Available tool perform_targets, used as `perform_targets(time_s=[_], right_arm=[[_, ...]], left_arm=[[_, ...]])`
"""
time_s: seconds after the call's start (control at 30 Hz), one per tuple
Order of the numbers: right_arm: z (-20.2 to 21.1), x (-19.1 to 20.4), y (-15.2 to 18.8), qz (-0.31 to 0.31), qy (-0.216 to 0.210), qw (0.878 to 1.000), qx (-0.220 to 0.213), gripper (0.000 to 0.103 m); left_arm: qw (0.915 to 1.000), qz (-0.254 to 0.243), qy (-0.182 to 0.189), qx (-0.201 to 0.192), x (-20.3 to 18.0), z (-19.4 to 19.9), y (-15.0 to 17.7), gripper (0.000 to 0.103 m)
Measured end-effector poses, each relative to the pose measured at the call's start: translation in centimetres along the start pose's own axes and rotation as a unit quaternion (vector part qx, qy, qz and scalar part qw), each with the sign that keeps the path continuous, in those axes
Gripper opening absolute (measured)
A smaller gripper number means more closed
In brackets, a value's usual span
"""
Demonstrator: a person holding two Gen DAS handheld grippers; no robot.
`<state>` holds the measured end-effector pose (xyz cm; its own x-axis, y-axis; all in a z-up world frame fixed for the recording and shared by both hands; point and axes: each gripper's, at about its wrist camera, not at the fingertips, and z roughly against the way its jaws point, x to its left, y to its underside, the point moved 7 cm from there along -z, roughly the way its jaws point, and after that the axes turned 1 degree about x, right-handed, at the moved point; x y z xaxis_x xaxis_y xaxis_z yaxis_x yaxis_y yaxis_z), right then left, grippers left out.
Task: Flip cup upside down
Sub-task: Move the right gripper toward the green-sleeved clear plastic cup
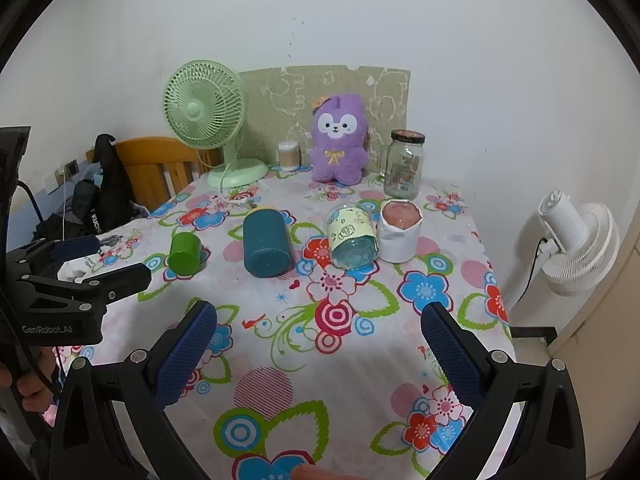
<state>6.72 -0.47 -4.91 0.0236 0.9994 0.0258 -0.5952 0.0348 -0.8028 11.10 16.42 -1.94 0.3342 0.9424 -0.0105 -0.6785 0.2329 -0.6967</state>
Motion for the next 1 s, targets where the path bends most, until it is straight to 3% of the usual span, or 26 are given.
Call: perform_targets(time_s=[0.27, 0.6, 1.0], right_arm=[[-2.2, -0.7, 0.4, -0.017, -0.011, 0.999, 0.032, 0.103], [-6.1, -1.5, -1.8, 0.016, -0.001, 0.999, 0.049, 0.103], [-13.6, -3.1, -4.5, 0.004, -0.030, 0.994, 0.101, 0.103]], left_arm=[[0.9995, -0.029, -0.010, 0.003, -0.1, -1.2, -0.2, 0.103], [0.9962, -0.080, -0.024, 0.023, -0.1, -5.5, -2.7, 0.103], [0.9834, -0.178, -0.023, 0.026, -2.3, -10.6, -6.0, 0.103]])
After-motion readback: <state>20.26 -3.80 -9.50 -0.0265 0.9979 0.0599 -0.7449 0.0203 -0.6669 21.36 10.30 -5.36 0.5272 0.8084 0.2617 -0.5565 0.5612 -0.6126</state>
